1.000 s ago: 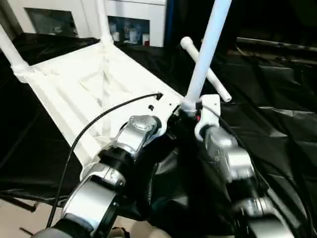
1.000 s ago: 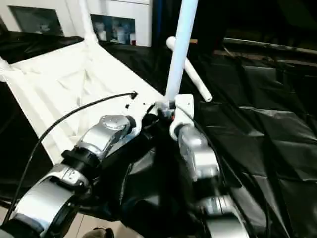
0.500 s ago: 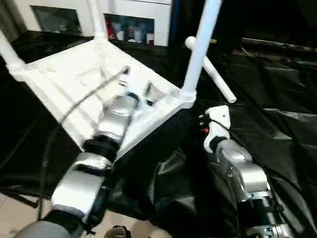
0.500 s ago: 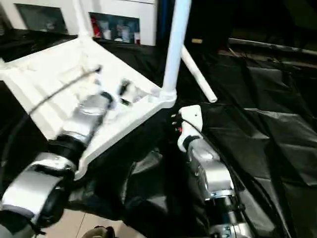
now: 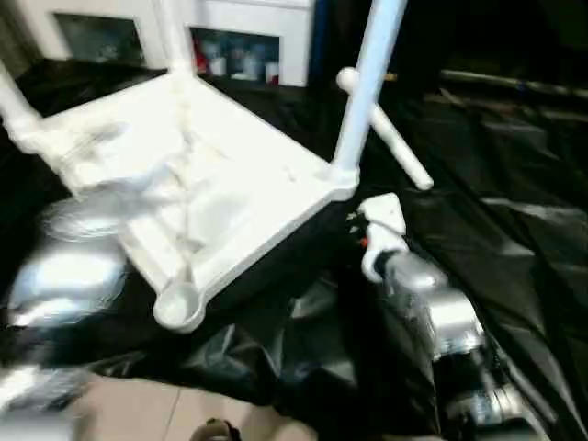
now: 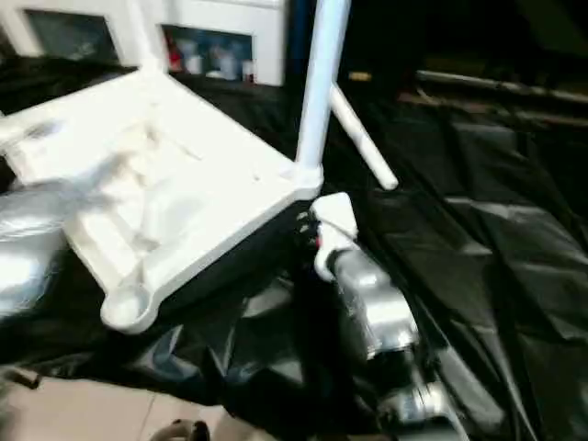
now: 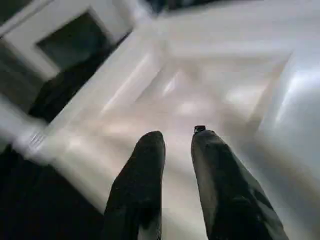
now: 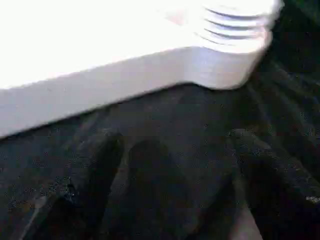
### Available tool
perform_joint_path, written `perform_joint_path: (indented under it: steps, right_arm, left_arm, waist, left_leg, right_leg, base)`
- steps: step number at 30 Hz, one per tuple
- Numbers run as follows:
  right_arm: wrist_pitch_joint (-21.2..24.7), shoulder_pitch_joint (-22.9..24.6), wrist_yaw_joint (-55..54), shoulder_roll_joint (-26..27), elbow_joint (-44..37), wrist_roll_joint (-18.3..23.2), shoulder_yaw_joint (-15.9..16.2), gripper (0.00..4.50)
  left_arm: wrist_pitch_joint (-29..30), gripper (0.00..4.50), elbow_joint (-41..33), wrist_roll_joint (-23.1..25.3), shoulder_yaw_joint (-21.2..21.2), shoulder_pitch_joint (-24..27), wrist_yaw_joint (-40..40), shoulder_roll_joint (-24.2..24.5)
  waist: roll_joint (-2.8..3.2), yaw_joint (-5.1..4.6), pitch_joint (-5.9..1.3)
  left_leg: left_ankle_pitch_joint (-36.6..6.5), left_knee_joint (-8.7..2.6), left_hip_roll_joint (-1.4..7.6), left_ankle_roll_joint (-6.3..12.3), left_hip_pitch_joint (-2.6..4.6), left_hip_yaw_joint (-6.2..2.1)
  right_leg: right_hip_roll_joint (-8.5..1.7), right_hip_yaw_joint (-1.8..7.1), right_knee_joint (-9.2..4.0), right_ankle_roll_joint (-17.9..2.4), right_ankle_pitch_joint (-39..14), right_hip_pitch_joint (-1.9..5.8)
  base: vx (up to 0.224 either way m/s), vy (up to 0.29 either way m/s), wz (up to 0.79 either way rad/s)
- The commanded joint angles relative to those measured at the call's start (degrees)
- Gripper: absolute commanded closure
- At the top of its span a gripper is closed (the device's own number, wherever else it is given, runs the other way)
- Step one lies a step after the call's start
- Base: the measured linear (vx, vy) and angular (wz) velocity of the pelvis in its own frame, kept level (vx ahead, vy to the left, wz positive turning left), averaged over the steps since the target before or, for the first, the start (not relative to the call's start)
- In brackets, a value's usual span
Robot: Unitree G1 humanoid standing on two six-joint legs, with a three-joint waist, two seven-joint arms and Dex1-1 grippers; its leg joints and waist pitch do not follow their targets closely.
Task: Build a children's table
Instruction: Rotate leg to tighten, then rotate table base
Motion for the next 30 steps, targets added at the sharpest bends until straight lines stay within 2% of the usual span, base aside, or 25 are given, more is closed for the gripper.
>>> perform_joint_path:
  steps: [1, 2, 3, 4, 6, 7, 10, 11, 14, 15, 16, 18, 19, 21, 23, 25, 26, 27, 28, 29, 30]
  right_arm:
    - [-2.33, -3.36, 0.35, 0.87, 4.79, -0.24, 0.04, 0.79]
    - [-3.42, -4.96, 0.83, 1.28, 7.19, -0.45, 0.24, 0.79]
    - [-4.05, -6.01, 1.17, 1.56, 8.84, -0.57, 0.38, 0.79]
    - [-5.09, -7.50, 1.50, 1.92, 11.36, -0.74, 0.51, 0.79]
    - [-6.50, -9.22, 1.74, 2.39, 14.37, -0.89, 0.46, 0.79]
    - [-7.80, -10.74, 1.94, 2.86, 16.96, -0.97, 0.37, 0.79]
    - [-10.79, -13.68, 2.90, 4.22, 21.92, -0.73, 0.03, 0.79]
    - [-11.85, -14.45, 3.58, 4.64, 23.47, -0.58, 0.01, 0.79]
    - [-15.52, -16.09, 7.50, 6.08, 27.93, -0.42, 0.85, 0.79]
    - [-16.59, -16.47, 8.42, 6.52, 29.25, -0.19, 0.81, 0.79]
    - [-17.69, -16.92, 9.20, 6.98, 30.80, 0.07, 0.58, 0.79]
    - [-19.81, -17.56, 9.73, 7.50, 33.38, -0.34, 0.73, 0.79]
    - [-21.77, -18.39, 9.62, 7.68, 35.80, -0.97, 0.75, 0.79]
    - [-22.90, -19.02, 9.39, 7.78, 37.27, -1.37, 0.35, 0.79]
    - [-23.59, -19.35, 8.84, 7.58, 36.86, -1.06, -0.53, 0.79]
    - [-24.59, -19.30, 8.60, 7.03, 36.26, -0.94, -1.21, 0.79]
    - [-24.61, -19.30, 8.60, 7.02, 36.25, -0.94, -1.22, 0.79]
    - [-24.25, -18.60, 8.40, 6.46, 34.56, -0.60, -1.67, 0.79]
    - [-24.09, -17.78, 8.17, 5.80, 32.75, -0.20, -2.29, 0.79]
    - [-23.44, -16.33, 8.00, 4.90, 29.40, 0.55, -3.09, 0.79]
    - [-23.44, -16.33, 8.00, 4.90, 29.40, 0.55, -3.09, 0.79]
  left_arm:
    - [9.26, 3.37, -7.74, -1.96, -1.56, 3.29, -4.57, 3.64]
    - [12.81, 3.37, -10.07, -2.21, -2.20, 4.91, -5.40, 5.39]
    - [14.37, 3.37, -11.10, -2.08, -2.60, 5.85, -5.74, 6.29]
    - [16.68, 3.37, -12.77, -1.79, -3.20, 7.03, -5.98, 7.48]
    - [18.93, 3.37, -14.34, -1.52, -3.92, 8.37, -6.44, 8.73]
    - [20.35, 3.37, -15.15, -1.28, -4.68, 9.62, -6.94, 9.76]
    - [21.47, 3.37, -14.99, -0.35, -6.58, 12.28, -8.25, 11.57]
    - [22.41, 3.37, -15.30, -0.87, -7.17, 12.73, -8.59, 12.10]
    - [23.63, 3.37, -15.57, -2.57, -9.43, 14.05, -9.77, 12.49]
    - [23.90, 3.37, -15.61, -3.08, -9.97, 14.23, -10.04, 12.17]
    - [23.98, 3.37, -15.82, -3.65, -10.74, 14.39, -10.51, 11.83]
    - [24.14, 3.37, -16.20, -5.09, -11.53, 14.15, -11.04, 9.84]
    - [24.60, 3.37, -16.56, -6.24, -11.91, 13.60, -11.39, 7.82]
    - [24.58, 3.37, -16.56, -6.74, -12.37, 13.15, -11.77, 6.51]
    - [22.92, 3.37, -15.09, -7.06, -12.97, 11.50, -10.89, 3.30]
    - [20.71, 3.37, -12.64, -6.88, -13.51, 9.72, -9.16, 0.75]
    - [20.67, 3.37, -12.61, -6.88, -13.52, 9.69, -9.14, 0.71]
    - [19.03, 3.37, -10.61, -6.75, -13.67, 8.40, -7.88, -1.33]
    - [17.30, 3.37, -8.29, -6.59, -13.72, 6.91, -6.39, -3.86]
    - [14.61, 3.37, -5.27, -6.03, -14.08, 5.22, -5.08, -6.05]
    - [14.61, 3.37, -5.27, -6.03, -14.08, 5.22, -5.08, -6.05]
  waist:
    - [-0.10, -0.15, -3.80]
    - [0.34, 0.05, -4.06]
    - [0.40, -0.08, -3.66]
    - [0.35, -0.05, -3.76]
    - [0.25, 0.08, -3.66]
    - [0.21, 0.01, -3.92]
    - [0.09, -0.29, -3.83]
    - [0.38, -0.32, -3.80]
    - [0.51, -0.66, -3.92]
    - [0.76, -0.59, -4.01]
    - [0.91, -0.66, -4.15]
    - [0.75, -0.80, -4.16]
    - [0.73, -0.64, -4.15]
    - [0.80, -0.59, -4.14]
    - [0.58, -0.38, -4.10]
    - [0.75, -0.07, -4.07]
    - [0.65, -0.02, -4.06]
    - [0.58, 0.09, -4.13]
    - [0.60, 0.01, -4.12]
    - [1.11, 0.18, -4.37]
    - [0.92, 0.27, -4.21]
  left_leg:
    - [-10.49, -3.80, 2.42, 0.02, 0.85, -0.66]
    - [-10.15, -3.82, 2.49, -0.25, 0.90, -0.78]
    - [-10.47, -3.86, 2.44, -0.25, 1.03, -0.65]
    - [-10.56, -3.76, 2.41, -0.64, 1.29, -0.49]
    - [-10.51, -3.73, 2.30, -0.83, 1.19, -0.36]
    - [-10.32, -3.70, 2.34, -1.10, 1.01, -0.53]
    - [-10.70, -3.74, 2.14, -1.28, 0.63, -0.62]
    - [-11.04, -3.72, 2.16, -1.35, 0.67, -0.68]
    - [-11.90, -3.69, 2.16, -1.33, 0.49, -0.73]
    - [-11.86, -3.63, 2.16, -1.35, 0.60, -0.77]
    - [-11.41, -3.56, 2.22, -1.22, 0.61, -0.80]
    - [-10.96, -3.53, 2.31, -1.13, 0.61, -0.73]
    - [-10.70, -3.44, 2.33, -0.97, 0.80, -0.65]
    - [-10.97, -3.45, 2.39, -1.11, 0.83, -0.63]
    - [-12.20, -3.47, 2.34, -1.13, 0.92, -0.62]
    - [-13.05, -3.45, 2.40, -1.33, 1.04, -0.56]
    - [-13.45, -3.44, 2.36, -1.39, 1.01, -0.58]
    - [-14.07, -3.51, 2.39, -1.56, 0.93, -0.72]
    - [-14.17, -3.43, 2.26, -1.68, 0.85, -0.62]
    - [-14.42, -3.28, 2.30, -1.74, 1.20, -0.61]
    - [-14.57, -3.34, 2.19, -1.44, 1.18, -0.56]
  right_leg:
    - [-4.13, 2.75, -3.36, -10.69, -11.65, 2.54]
    - [-4.43, 2.71, -3.10, -10.94, -11.53, 2.71]
    - [-4.20, 2.75, -3.44, -10.90, -11.83, 2.16]
    - [-4.03, 2.77, -3.35, -10.75, -10.87, 2.06]
    - [-3.93, 2.84, -3.38, -10.63, -9.73, 2.08]
    - [-4.18, 2.83, -3.01, -10.99, -8.72, 2.39]
    - [-4.16, 2.82, -3.16, -10.77, -9.31, 2.68]
    - [-4.22, 2.89, -3.20, -10.80, -9.49, 2.68]
    - [-4.26, 2.85, -3.10, -11.79, -8.86, 2.81]
    - [-4.27, 2.84, -3.07, -12.01, -8.67, 2.85]
    - [-4.35, 2.85, -2.90, -12.74, -7.54, 2.88]
    - [-4.27, 2.82, -2.82, -13.71, -6.01, 3.00]
    - [-4.20, 2.81, -2.89, -13.98, -5.38, 2.97]
    - [-4.18, 2.75, -2.84, -14.31, -5.80, 2.98]
    - [-4.11, 2.78, -2.98, -13.59, -7.86, 2.95]
    - [-4.10, 2.83, -3.14, -12.98, -8.83, 2.71]
    - [-4.09, 2.82, -3.20, -12.83, -9.25, 2.71]
    - [-4.21, 2.77, -3.17, -12.47, -10.20, 2.85]
    - [-4.02, 2.81, -3.30, -11.95, -10.42, 2.84]
    - [-4.00, 2.84, -3.32, -11.81, -10.06, 2.65]
    - [-3.86, 2.79, -3.65, -11.25, -10.46, 2.59]
  base:
    - [0.000, 0.000, 0.00]
    - [0.000, 0.000, 0.00]
    - [0.000, 0.000, 0.00]
    - [0.000, 0.000, 0.00]
    - [0.000, 0.000, 0.00]
    - [0.000, 0.000, 0.00]
    - [0.000, 0.000, 0.00]
    - [0.000, 0.000, 0.00]
    - [0.000, 0.000, 0.00]
    - [0.000, 0.000, 0.00]
    - [0.000, 0.000, 0.00]
    - [0.000, 0.000, 0.00]
    - [0.000, 0.000, 0.00]
    - [0.000, 0.000, 0.00]
    - [0.000, 0.000, 0.00]
    - [0.000, 0.000, 0.00]
    - [0.000, 0.000, 0.00]
    - [0.000, 0.000, 0.00]
    - [0.000, 0.000, 0.00]
    - [0.000, 0.000, 0.00]
    - [0.000, 0.000, 0.00]
